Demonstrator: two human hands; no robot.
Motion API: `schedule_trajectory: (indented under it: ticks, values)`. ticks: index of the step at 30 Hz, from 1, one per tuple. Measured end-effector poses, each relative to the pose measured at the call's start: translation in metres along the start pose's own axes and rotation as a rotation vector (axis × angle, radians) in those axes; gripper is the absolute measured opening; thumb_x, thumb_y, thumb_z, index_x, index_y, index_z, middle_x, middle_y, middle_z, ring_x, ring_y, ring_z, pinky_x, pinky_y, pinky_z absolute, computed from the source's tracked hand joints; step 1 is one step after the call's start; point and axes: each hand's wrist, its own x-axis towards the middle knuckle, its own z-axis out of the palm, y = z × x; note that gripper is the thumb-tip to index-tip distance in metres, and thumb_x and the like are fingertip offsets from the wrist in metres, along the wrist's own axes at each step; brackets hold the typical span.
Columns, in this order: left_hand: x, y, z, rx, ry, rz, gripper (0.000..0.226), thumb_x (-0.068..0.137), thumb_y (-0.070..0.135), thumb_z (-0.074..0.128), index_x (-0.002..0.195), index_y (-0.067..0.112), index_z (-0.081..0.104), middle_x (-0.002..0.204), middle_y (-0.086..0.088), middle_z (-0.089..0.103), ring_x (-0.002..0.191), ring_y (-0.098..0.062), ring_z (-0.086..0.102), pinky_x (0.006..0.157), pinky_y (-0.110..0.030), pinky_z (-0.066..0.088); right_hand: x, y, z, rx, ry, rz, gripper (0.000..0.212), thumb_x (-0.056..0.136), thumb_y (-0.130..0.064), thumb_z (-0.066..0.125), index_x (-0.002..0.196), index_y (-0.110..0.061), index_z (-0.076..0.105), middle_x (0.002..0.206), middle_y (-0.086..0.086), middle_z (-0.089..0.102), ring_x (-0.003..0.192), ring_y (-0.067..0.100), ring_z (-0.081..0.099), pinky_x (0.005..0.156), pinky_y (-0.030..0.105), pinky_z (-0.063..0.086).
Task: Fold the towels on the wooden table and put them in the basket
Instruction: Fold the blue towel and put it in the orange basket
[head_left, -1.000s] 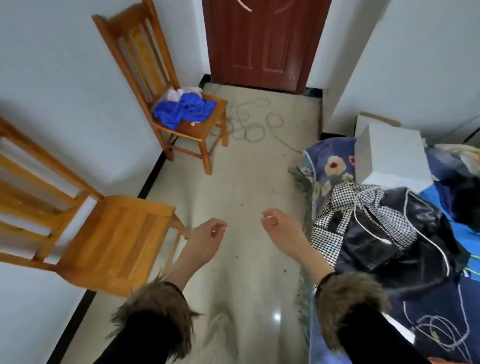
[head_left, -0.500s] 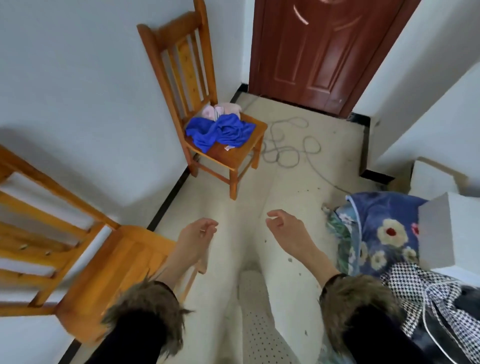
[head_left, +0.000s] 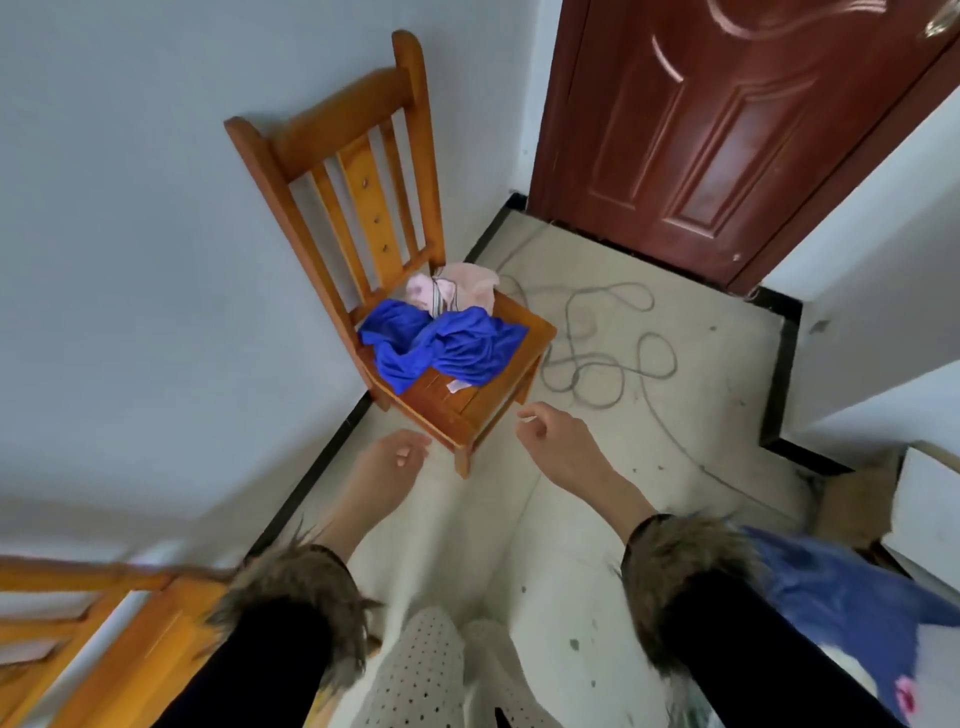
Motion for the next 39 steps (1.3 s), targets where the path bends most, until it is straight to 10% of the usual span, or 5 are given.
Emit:
schedule_trajectory:
  ticks: [11, 22, 30, 33, 39]
  values:
    - [0.182, 0.007, -0.003, -0.049, -0.030, -0.184, 0.021, 0.092, 0.006, 0.045, 0.087, 0.021, 0.059, 0.098, -0.007, 0.063, 0.092, -0.025, 0.058, 0.082, -0.030, 0.041, 0.211, -0.004, -0.033, -0.120, -0.123, 0.073, 0.037, 0.095, -0.028, 0.046, 0.129, -0.013, 0.050, 0.122, 0.008, 0.060, 0.113, 0.023, 0.054, 0.092, 0.028, 0.040]
    - [0.351, 0.007, 0.025, 0.305, -0.106, -0.185, 0.045, 0.092, 0.015, 0.048, 0.136, 0.015, 0.040, 0.140, -0.009, 0.040, 0.128, -0.027, 0.039, 0.102, -0.040, 0.037, 0.375, 0.010, -0.004, -0.184, -0.173, 0.034, 0.038, 0.096, -0.019, 0.043, 0.133, -0.012, 0.045, 0.121, 0.010, 0.059, 0.112, 0.025, 0.054, 0.092, 0.034, 0.043]
    - [0.420, -0.028, 0.083, 0.576, 0.129, -0.131, 0.054, 0.074, 0.038, 0.072, 0.119, 0.012, 0.055, 0.111, -0.012, 0.052, 0.098, -0.031, 0.053, 0.078, -0.041, 0.045, 0.476, 0.058, 0.060, -0.652, -0.201, -0.292, 0.049, 0.091, -0.025, 0.054, 0.137, -0.021, 0.038, 0.131, 0.007, 0.044, 0.121, 0.029, 0.040, 0.092, 0.041, 0.044]
    - [0.436, -0.032, 0.097, 0.668, 0.229, -0.141, 0.031, 0.061, 0.026, 0.081, 0.085, 0.012, 0.066, 0.084, -0.008, 0.057, 0.074, -0.028, 0.057, 0.061, -0.035, 0.046, 0.496, 0.068, 0.075, -0.787, -0.131, -0.406, 0.047, 0.075, -0.030, 0.074, 0.117, -0.019, 0.059, 0.115, 0.011, 0.055, 0.107, 0.033, 0.052, 0.078, 0.045, 0.047]
    - [0.413, -0.012, 0.067, 0.085, 0.394, -0.290, 0.017, 0.088, 0.014, 0.051, 0.102, 0.009, 0.061, 0.090, -0.004, 0.061, 0.083, -0.025, 0.055, 0.074, -0.030, 0.038, 0.502, 0.057, 0.070, -0.657, -0.178, -0.607, 0.013, 0.064, -0.011, 0.077, 0.068, -0.011, 0.064, 0.074, 0.008, 0.062, 0.076, 0.032, 0.063, 0.065, 0.042, 0.051]
